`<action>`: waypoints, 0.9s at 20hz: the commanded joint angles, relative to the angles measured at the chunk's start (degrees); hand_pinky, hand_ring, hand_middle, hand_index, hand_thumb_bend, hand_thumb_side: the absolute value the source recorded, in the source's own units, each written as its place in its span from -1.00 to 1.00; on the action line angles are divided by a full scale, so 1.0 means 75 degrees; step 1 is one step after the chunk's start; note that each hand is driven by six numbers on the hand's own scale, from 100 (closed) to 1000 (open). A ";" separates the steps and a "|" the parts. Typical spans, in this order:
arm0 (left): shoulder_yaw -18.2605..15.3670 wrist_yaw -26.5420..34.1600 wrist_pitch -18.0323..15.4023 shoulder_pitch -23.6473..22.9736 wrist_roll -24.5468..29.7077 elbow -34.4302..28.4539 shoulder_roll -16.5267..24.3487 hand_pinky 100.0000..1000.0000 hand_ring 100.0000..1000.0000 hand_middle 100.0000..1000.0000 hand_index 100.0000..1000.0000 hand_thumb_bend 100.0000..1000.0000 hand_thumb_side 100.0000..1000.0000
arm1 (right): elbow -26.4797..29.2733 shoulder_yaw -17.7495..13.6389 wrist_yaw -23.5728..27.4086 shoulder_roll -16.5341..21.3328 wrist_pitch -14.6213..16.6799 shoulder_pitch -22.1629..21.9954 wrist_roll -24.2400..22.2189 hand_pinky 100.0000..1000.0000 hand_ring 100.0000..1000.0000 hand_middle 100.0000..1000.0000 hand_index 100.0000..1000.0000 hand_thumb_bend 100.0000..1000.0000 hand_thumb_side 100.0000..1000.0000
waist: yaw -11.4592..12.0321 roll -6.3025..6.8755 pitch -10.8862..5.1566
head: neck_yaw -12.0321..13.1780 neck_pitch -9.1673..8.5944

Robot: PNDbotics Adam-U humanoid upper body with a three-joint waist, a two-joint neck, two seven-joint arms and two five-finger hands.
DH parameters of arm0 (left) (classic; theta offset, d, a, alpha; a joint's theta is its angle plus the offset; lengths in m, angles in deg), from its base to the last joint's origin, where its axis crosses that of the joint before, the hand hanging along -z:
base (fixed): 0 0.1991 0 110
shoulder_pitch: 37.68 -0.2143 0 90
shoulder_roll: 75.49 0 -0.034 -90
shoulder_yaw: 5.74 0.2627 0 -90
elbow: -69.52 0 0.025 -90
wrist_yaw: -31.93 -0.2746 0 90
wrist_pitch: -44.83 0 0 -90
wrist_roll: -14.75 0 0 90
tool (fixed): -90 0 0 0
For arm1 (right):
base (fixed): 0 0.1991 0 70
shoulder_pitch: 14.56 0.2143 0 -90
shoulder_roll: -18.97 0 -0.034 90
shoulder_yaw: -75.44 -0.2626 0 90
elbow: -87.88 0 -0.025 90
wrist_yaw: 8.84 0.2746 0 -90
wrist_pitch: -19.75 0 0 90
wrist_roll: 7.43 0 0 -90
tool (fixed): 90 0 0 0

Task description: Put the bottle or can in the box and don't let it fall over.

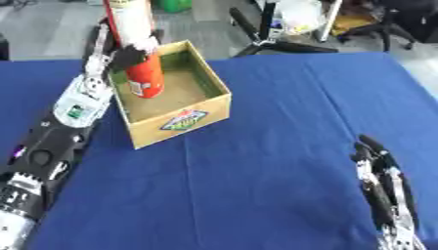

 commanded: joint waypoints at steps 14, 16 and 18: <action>0.0078 -0.0227 -0.1315 -0.0423 0.0729 -0.0301 0.0371 0.84 1.00 1.00 0.91 0.63 0.15 | 0.0073 -0.0062 0.0021 0.0088 0.0001 0.0045 0.0020 0.63 0.79 0.73 0.70 -1.00 0.15 | 0.0127 -0.0010 -0.0125 | -0.0072 -0.0087; 0.0121 -0.0134 -0.1182 -0.0580 0.0800 -0.0676 0.0502 0.85 1.00 1.00 0.92 0.61 0.18 | 0.0075 -0.0080 0.0017 0.0094 0.0003 0.0036 0.0033 0.63 0.79 0.73 0.70 -1.00 0.14 | 0.0154 -0.0009 -0.0137 | -0.0084 -0.0083; 0.0128 -0.0013 -0.1022 -0.0779 0.0820 -0.1080 0.0632 0.85 1.00 1.00 0.92 0.59 0.17 | 0.0076 -0.0100 0.0012 0.0102 0.0004 0.0025 0.0049 0.63 0.79 0.73 0.70 -1.00 0.14 | 0.0187 -0.0008 -0.0148 | -0.0101 -0.0079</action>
